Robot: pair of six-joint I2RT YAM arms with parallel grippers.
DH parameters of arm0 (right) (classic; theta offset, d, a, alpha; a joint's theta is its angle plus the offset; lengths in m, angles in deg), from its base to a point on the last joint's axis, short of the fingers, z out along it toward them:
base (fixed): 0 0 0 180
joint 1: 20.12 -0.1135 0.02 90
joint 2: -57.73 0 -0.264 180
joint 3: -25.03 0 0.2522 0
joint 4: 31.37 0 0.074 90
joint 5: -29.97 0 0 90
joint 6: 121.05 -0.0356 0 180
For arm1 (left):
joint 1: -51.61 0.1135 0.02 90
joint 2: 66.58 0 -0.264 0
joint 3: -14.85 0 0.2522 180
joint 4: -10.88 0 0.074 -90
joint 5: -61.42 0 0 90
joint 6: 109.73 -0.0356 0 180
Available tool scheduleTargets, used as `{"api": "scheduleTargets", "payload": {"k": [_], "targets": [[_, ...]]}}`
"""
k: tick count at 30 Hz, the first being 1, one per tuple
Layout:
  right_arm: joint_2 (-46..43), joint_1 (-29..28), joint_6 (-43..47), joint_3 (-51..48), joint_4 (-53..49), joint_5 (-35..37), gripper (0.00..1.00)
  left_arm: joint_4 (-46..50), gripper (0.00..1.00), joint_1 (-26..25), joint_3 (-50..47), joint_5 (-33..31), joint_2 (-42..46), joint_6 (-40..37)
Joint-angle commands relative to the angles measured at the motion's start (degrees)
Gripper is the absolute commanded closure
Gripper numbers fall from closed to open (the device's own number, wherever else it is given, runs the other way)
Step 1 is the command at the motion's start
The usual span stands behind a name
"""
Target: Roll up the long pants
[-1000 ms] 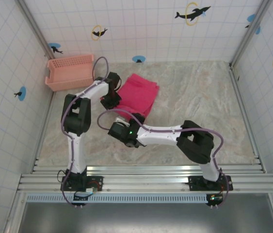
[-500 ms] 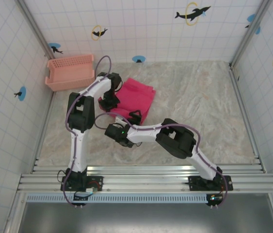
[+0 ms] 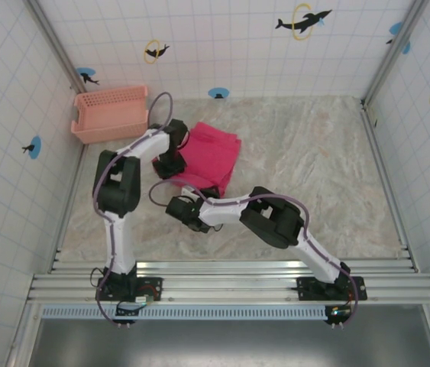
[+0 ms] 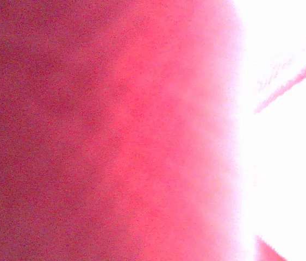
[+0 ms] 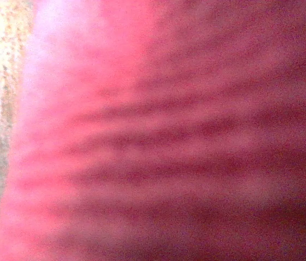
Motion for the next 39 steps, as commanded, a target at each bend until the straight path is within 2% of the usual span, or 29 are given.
{"api": "scheduleTargets", "payload": {"k": [1,4,7,11,17,22,24,26,39], "targets": [[-4.6,4.1,-0.3,-2.5,-3.7,-16.6,1.00,-19.7,0.02,1.7,-12.5,1.6,13.8,-5.7],[-7.1,7.4,-0.9,-2.9,-7.7,-24.4,1.00,-26.4,0.03,4.8,-20.4,1.3,22.9,-6.5],[-9.1,9.8,-1.6,-4.0,-9.6,-28.5,1.00,-37.2,0.03,7.5,-29.7,4.5,30.8,-4.2],[-10.3,11.7,-3.9,-6.3,-9.4,-33.6,1.00,-47.8,0.02,8.2,-36.9,7.7,34.4,0.2],[-9.0,12.1,-8.6,-7.9,-8.0,-37.9,1.00,-75.5,0.02,8.1,-48.4,14.3,29.3,12.2],[-7.3,12.2,-12.1,-8.0,-6.1,-41.4,1.00,-103.6,0.03,7.6,-52.7,18.4,17.4,23.3],[-6.8,12.1,-12.8,-7.9,-5.7,-42.2,1.00,-111.1,0.02,7.0,-53.7,18.2,13.9,25.9],[-6.3,12.2,-13.1,-7.7,-5.6,-42.6,1.00,-114.1,0.03,6.9,-54.4,18.1,12.1,27.0],[-5.3,12.3,-12.8,-6.9,-6.3,-44.1,1.00,-116.0,0.02,4.8,-53.7,22.2,8.8,26.1]]}}
